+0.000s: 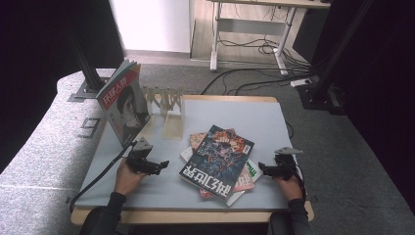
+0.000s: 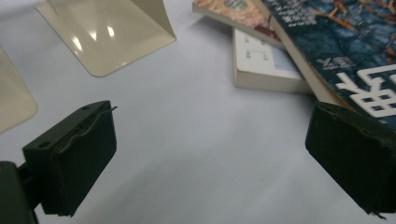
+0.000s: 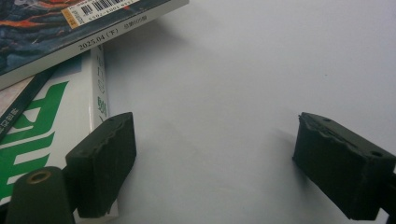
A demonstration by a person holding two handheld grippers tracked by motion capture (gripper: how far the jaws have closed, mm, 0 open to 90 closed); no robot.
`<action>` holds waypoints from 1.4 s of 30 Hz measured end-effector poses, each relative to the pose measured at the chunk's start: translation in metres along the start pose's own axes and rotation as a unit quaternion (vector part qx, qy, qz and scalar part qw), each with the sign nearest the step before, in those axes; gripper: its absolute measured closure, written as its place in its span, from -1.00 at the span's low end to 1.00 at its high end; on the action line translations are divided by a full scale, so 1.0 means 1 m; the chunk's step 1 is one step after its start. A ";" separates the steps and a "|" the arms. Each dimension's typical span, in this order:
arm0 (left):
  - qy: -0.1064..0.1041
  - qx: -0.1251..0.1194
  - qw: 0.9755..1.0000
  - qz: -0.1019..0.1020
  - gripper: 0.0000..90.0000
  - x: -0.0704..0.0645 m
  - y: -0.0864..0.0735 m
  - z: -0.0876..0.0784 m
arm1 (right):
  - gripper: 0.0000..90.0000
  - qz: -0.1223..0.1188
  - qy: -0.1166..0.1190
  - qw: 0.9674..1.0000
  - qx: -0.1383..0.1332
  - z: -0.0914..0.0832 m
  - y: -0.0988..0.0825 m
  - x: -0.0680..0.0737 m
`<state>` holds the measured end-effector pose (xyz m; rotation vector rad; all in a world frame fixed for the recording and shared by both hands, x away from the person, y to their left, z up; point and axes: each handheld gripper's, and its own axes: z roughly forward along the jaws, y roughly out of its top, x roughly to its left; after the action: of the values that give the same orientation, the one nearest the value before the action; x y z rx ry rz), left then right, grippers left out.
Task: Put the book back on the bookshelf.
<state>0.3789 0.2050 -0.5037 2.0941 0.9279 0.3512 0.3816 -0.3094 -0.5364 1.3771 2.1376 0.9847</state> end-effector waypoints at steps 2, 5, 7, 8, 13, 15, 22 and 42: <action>-0.001 0.005 1.000 0.001 -0.95 -0.001 -0.002 0.005 | -0.72 0.000 0.000 1.000 0.000 0.000 0.000 0.000; -0.001 0.023 1.000 0.006 -0.95 -0.003 -0.005 0.015 | -0.73 0.000 0.000 1.000 0.000 0.000 0.000 0.000; 0.003 0.040 0.999 0.015 -0.95 -0.005 -0.007 0.020 | -0.73 0.000 0.000 1.000 0.000 0.000 0.000 0.000; 0.003 0.045 0.999 0.017 -0.96 -0.006 -0.008 0.021 | -0.73 0.000 0.000 1.000 0.000 0.000 0.000 0.000; -0.005 0.073 0.997 0.025 -0.99 -0.010 -0.009 0.028 | -0.73 0.000 0.000 1.000 0.000 0.000 0.000 0.000; -0.001 0.078 0.997 0.030 -1.00 -0.012 -0.009 0.029 | -0.73 0.000 0.000 1.000 0.000 0.000 0.000 0.000; 0.003 0.080 0.996 0.034 -1.00 -0.013 -0.009 0.030 | -0.73 0.000 0.000 1.000 0.000 0.000 0.000 0.000; 0.003 0.080 0.996 0.034 -1.00 -0.013 -0.009 0.030 | -0.86 -0.027 0.040 0.999 0.010 0.001 0.030 0.013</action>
<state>0.3809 0.1827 -0.5288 2.2762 0.9152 0.3280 0.3949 -0.2891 -0.5149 1.3011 2.2369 1.0172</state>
